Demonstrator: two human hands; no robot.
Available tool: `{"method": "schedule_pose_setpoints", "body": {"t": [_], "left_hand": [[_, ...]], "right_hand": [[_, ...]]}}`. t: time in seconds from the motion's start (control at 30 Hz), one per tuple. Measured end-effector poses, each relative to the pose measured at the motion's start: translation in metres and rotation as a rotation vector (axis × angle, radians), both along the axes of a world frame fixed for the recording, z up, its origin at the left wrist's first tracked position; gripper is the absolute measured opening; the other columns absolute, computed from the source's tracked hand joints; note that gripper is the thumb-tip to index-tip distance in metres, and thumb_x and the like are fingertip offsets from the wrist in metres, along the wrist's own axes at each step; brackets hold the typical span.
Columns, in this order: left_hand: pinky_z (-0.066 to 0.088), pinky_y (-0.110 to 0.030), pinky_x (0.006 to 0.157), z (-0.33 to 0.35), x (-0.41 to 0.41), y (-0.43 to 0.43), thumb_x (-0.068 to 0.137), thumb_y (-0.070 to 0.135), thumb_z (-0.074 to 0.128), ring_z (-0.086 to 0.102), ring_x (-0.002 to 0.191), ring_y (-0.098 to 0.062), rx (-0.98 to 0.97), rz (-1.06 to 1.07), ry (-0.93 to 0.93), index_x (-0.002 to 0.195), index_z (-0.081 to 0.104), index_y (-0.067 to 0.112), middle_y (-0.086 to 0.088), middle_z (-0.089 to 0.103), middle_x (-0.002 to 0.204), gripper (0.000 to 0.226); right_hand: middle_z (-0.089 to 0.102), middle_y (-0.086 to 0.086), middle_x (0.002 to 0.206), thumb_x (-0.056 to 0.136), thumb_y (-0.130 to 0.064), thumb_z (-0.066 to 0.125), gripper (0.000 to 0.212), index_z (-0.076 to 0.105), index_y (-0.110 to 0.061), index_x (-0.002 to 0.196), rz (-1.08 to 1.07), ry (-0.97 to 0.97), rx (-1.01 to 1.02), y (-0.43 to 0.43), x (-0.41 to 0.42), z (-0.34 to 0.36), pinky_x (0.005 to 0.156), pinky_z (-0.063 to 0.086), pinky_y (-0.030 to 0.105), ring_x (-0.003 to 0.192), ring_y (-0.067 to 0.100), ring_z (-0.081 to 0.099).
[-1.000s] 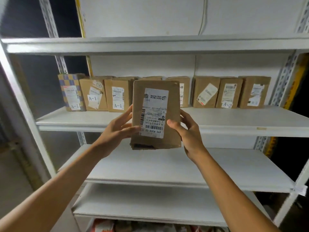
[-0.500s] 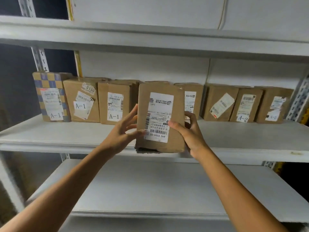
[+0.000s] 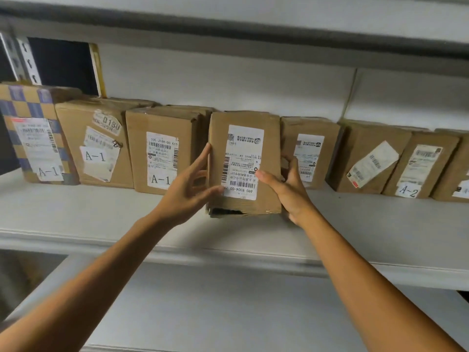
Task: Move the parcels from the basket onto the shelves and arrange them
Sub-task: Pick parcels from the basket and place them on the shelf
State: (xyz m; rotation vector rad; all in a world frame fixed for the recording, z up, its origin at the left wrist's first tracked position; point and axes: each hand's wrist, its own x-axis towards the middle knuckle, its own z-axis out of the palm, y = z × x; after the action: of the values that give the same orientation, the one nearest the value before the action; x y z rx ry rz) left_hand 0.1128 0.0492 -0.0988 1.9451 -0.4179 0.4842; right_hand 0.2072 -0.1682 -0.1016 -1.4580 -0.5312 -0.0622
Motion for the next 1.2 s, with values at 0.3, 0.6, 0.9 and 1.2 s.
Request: {"method": "schedule_pose_setpoints", "body": {"t": [0.3,0.6,0.9,1.2], "left_hand": [[0.048,-0.041,0.099,-0.007,0.061,-0.001,0.083,0.004,0.069,0.035,0.137,-0.024,0.477,0.327,-0.262,0.153,0.017,0.029,-0.01,0.009,0.16,0.09],[0.053,-0.039,0.086,-0.029,0.068,-0.009,0.078,-0.007,0.07,0.051,0.115,-0.032,0.561,0.452,-0.344,0.15,0.028,0.016,-0.022,0.033,0.136,0.087],[0.047,-0.037,0.099,-0.024,0.026,-0.028,0.087,0.005,0.061,0.05,0.11,-0.026,0.442,0.394,-0.166,0.14,0.048,0.014,-0.01,0.039,0.132,0.056],[0.034,-0.04,0.107,-0.015,-0.008,-0.086,0.092,0.021,0.058,0.04,0.129,-0.028,0.621,0.138,-0.045,0.142,0.044,0.026,-0.005,0.045,0.142,0.053]], "right_hand": [[0.055,-0.006,0.126,0.072,-0.023,0.086,0.091,0.026,-0.027,0.14,-0.112,-0.185,-0.193,0.008,0.05,-0.009,0.08,0.046,0.005,0.107,-0.008,0.056],[0.046,-0.032,0.111,0.078,-0.019,0.082,0.089,0.024,-0.022,0.146,-0.187,-0.234,-0.328,0.005,0.052,-0.015,0.07,0.035,-0.007,0.09,-0.035,0.045],[0.063,-0.005,0.118,0.087,-0.025,0.071,0.043,0.049,-0.032,0.123,-0.206,0.113,-0.257,0.01,0.004,-0.007,0.096,0.051,0.042,0.11,0.017,0.06],[0.042,-0.002,0.15,0.09,-0.036,0.066,0.061,0.042,-0.025,0.145,-0.399,-0.062,-0.748,-0.073,-0.081,-0.019,0.1,0.033,0.024,0.135,0.018,0.041]]}}
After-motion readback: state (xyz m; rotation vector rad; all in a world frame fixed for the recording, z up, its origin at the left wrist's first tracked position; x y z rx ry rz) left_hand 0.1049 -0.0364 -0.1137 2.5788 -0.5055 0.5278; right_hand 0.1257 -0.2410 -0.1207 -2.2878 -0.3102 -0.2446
